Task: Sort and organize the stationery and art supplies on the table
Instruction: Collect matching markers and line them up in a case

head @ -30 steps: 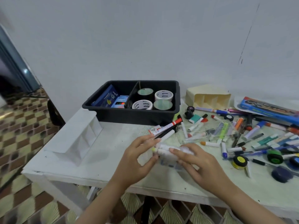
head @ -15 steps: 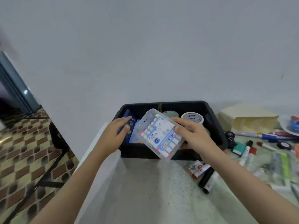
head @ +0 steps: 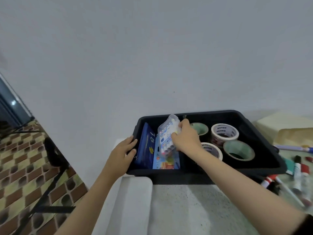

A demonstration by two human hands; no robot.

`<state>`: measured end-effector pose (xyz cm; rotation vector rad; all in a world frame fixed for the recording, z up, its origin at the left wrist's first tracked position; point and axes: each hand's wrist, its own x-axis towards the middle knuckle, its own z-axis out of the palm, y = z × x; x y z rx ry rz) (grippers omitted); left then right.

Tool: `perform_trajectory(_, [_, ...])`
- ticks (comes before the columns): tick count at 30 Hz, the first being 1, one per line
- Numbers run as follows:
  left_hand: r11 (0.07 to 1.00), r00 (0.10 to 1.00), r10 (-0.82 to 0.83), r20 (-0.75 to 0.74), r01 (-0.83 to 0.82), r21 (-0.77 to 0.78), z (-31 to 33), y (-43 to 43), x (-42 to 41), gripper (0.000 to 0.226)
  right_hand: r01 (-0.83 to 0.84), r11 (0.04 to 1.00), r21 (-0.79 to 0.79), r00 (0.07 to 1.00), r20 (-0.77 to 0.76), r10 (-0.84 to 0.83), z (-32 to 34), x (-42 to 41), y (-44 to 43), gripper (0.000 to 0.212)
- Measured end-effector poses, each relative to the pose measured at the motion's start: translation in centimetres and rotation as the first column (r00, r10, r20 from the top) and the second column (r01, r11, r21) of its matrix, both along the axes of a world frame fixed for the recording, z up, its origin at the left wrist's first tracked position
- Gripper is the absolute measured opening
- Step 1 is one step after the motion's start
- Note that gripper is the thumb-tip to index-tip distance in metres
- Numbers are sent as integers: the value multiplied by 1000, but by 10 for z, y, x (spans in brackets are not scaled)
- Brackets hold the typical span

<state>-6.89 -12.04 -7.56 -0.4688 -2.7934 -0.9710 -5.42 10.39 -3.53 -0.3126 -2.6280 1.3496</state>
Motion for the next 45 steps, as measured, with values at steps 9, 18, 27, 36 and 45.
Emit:
perform_trajectory(9, [999, 999, -33, -12, 34, 30, -2, -1, -1, 41, -36, 986, 165, 988, 153, 10, -27, -11, -27, 46])
perform_trajectory(18, [996, 999, -32, 0, 32, 85, -6, -3, -2, 41, -134, 916, 378, 970, 241, 42, -31, -7, -29, 55])
perform_trajectory(27, [996, 999, -31, 13, 30, 88, -7, -2, -1, 41, -282, 790, 545, 919, 389, 60, -38, -6, -31, 57])
perform_trajectory(36, [994, 999, -25, 34, 22, 103, -7, -2, 0, 41, -251, 790, 559, 936, 347, 52, -37, -11, -28, 36])
perform_trajectory(45, [999, 1000, -31, -1, 31, 25, 0, -4, 0, 41, -304, 834, 460, 951, 201, 235, -9, 21, -18, 44])
